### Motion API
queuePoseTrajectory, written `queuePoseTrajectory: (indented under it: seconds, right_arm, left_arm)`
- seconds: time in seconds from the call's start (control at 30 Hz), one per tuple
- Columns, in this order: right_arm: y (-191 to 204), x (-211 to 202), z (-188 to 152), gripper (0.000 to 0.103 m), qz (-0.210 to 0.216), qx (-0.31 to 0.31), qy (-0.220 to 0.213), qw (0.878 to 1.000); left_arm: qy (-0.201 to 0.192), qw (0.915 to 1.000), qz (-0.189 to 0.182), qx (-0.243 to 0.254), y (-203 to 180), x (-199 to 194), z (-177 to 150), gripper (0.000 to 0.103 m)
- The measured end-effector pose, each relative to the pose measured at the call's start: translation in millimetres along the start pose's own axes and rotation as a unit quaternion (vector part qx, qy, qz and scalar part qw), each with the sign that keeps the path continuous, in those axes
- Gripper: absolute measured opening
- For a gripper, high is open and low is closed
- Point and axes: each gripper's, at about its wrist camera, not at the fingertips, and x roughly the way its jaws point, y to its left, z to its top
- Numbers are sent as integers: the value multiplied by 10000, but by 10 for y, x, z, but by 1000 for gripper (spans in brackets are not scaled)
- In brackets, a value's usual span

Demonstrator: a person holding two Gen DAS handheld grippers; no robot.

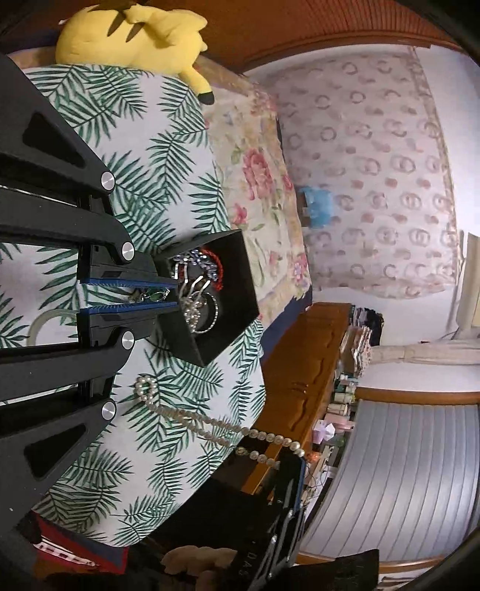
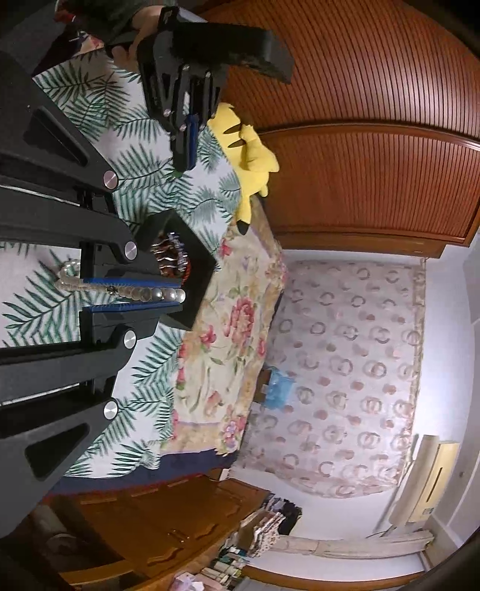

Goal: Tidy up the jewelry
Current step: 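Carry the green earring and pearl necklace over the black box with both tools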

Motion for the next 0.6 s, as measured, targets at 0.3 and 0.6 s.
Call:
queuePoseTrajectory:
  seconds: [0.3, 0.6]
  right_arm:
    - [-123, -6, 443, 8, 158, -31, -299, 9994]
    - [-251, 56, 933, 8, 320, -147, -510, 9981]
  left_arm:
    - [-85, 9999, -70, -61, 100, 79, 251, 6]
    - [-39, 9999, -151, -24, 228, 297, 553, 6]
